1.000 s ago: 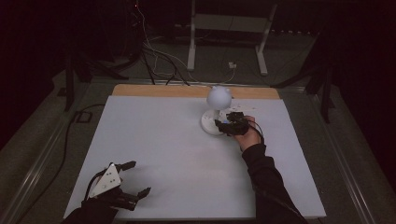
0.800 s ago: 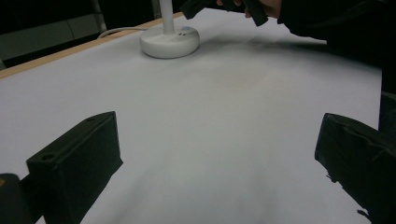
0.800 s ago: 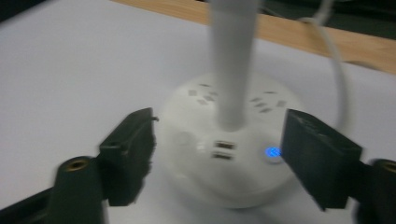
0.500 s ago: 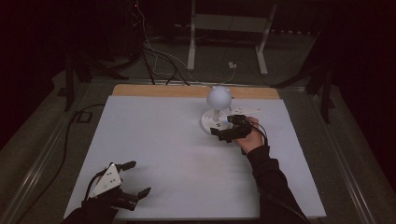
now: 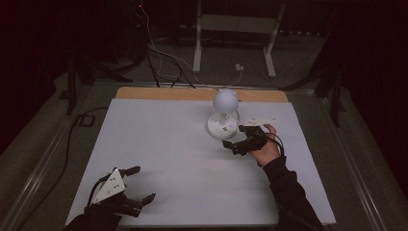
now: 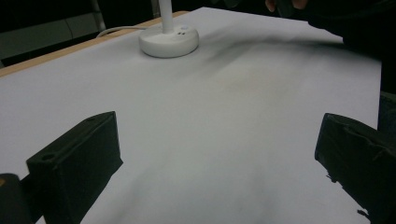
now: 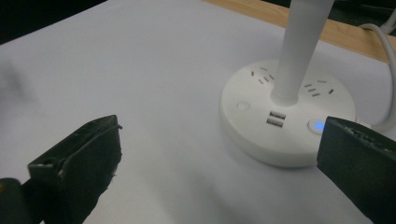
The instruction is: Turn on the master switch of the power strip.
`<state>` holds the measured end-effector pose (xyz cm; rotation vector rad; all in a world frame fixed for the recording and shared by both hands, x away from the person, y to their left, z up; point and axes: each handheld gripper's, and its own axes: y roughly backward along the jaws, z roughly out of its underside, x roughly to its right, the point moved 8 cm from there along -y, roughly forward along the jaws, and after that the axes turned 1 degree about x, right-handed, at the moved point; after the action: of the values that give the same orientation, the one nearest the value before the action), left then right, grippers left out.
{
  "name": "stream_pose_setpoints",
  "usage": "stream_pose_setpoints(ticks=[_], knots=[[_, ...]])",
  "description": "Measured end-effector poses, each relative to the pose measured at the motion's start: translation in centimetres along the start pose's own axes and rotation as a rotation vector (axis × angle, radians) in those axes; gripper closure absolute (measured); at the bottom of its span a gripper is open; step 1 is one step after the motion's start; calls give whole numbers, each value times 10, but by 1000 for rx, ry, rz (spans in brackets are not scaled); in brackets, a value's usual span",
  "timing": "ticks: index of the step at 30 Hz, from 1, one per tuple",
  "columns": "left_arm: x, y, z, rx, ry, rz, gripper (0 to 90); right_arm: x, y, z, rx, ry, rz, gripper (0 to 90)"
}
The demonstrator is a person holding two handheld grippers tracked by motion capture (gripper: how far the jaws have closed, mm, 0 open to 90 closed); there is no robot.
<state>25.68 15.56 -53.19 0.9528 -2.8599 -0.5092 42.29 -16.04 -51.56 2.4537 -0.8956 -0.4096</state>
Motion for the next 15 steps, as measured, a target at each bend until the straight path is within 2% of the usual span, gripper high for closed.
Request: stream_pose_setpoints(ticks=[4, 7, 15], knots=[[0, 0, 0, 0, 0, -1, 8, -4, 10, 6, -7, 21, -3, 0], [0, 0, 0, 1, 1, -1, 8, -7, 18, 11, 4, 11, -17, 0], [0, 0, 0, 0, -2, 0, 8, -14, 40, 37, 6, 22, -12, 0]])
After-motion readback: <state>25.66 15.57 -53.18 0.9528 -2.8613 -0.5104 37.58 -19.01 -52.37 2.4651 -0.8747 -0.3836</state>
